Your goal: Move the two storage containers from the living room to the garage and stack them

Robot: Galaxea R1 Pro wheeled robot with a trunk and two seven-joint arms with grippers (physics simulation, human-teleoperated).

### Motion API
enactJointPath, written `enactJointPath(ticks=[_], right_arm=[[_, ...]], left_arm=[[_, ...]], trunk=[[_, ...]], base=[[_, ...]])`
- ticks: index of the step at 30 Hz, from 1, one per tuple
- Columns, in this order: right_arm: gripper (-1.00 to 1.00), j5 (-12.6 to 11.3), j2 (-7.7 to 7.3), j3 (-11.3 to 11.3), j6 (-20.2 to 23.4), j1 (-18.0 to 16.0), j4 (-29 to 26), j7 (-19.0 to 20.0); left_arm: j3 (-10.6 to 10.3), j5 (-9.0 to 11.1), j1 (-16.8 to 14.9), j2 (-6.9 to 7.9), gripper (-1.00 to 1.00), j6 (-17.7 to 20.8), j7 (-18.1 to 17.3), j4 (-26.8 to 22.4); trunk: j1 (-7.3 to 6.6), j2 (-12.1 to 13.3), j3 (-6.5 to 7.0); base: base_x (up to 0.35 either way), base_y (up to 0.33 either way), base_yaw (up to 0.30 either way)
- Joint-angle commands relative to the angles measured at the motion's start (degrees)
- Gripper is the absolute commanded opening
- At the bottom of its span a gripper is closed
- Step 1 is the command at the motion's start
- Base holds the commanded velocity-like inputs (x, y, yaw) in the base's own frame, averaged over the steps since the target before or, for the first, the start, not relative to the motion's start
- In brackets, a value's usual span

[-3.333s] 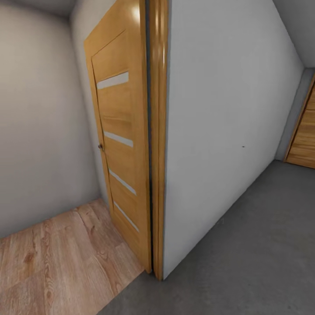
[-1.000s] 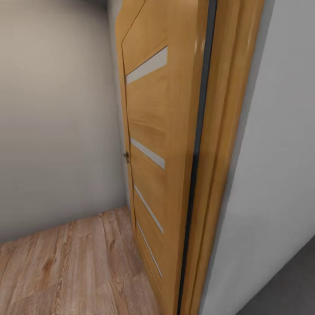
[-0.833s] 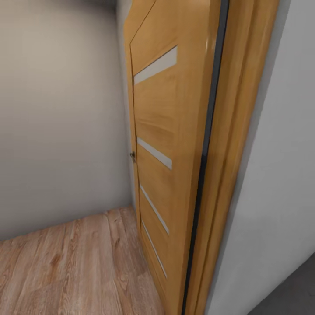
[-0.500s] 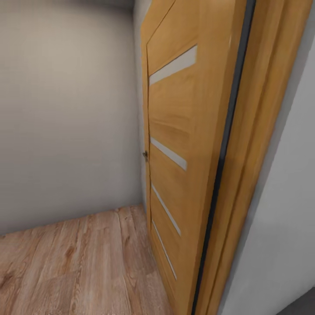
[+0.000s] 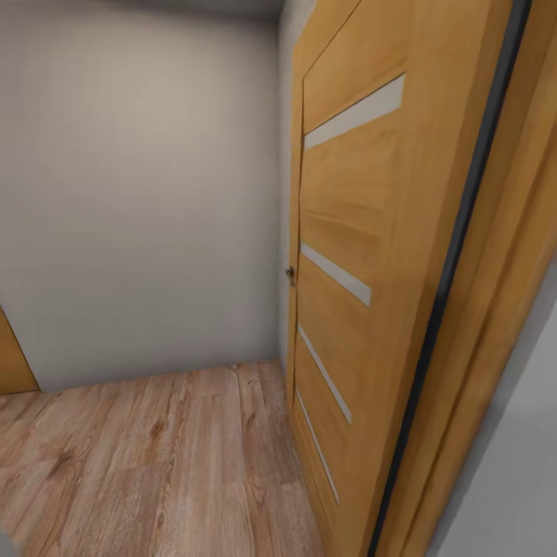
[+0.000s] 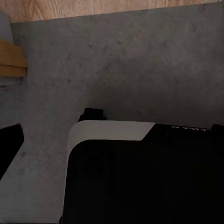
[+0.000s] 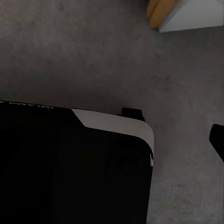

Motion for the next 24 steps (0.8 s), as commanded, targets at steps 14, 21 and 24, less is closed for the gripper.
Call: enactJointPath(ticks=[14,21,24], right_arm=[[1.00,-0.45,0.05,0.48,-0.20,-0.03,0.14,0.06],[1.00,-0.45,0.05,0.48,-0.20,-0.03,0.13,0.06],[1.00,-0.45,0.05,0.48,-0.20,-0.03,0.15,0.06]], left_arm=[[0.24,0.42,-0.06,0.00,1.00,-0.18,-0.02,0.08],[0.24,0.42,-0.06,0.02,1.00,-0.18,0.02,0.08],[0.24,0.42,-0.06,0.01,1.00,-0.18,0.02,0.08]], trunk=[[0.01,-0.05,-0.07],[0.01,-0.05,-0.07],[0.01,-0.05,-0.07]], base=[[0.000,0.000,0.274],[0.000,0.000,0.274],[0.000,0.000,0.274]])
